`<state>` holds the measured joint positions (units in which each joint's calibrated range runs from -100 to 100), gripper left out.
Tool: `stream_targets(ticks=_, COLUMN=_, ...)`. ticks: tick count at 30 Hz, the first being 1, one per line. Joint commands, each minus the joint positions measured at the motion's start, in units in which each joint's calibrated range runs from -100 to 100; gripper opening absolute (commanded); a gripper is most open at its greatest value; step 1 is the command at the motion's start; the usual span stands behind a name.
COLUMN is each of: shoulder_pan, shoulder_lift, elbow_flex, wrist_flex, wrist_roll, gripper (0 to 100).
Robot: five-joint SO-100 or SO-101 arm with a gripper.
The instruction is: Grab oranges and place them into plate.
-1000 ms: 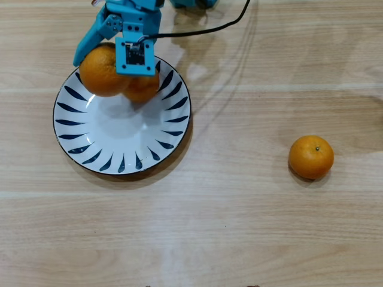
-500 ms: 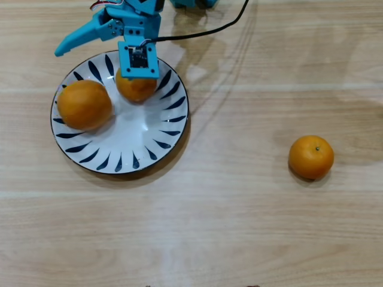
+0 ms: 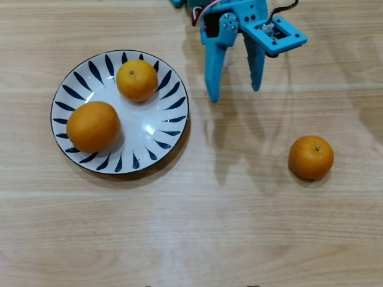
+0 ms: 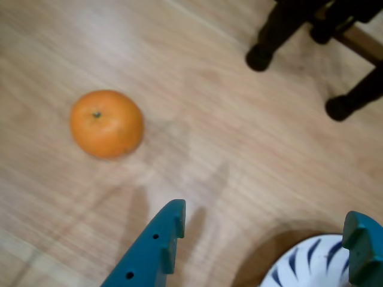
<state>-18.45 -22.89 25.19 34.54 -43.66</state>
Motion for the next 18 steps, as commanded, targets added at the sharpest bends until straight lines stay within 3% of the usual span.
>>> stream_targets(ticks=1, shoulder_pan=-7.2, shoulder_lift=7.76, elbow_flex=-2.42, wrist_flex=-18.51, wrist_roll=-2.34, gripper=29)
stream_targets(ticks=5, shoulder_pan=-10.99, shoulder_lift=15.54, elbow_flex=-2.42, wrist_flex=-29.6, wrist_roll=-5.74, gripper=30)
stream_targets(ticks=11, shoulder_pan=-14.7, shoulder_lift=25.01, elbow_flex=-3.05, wrist_flex=-40.43, wrist_roll=-10.08, gripper=44)
stream_targets(ticks=18, shoulder_pan=-15.75, shoulder_lift=33.63, elbow_flex=-4.41, wrist_flex=-47.22, wrist_roll=-12.22, gripper=44)
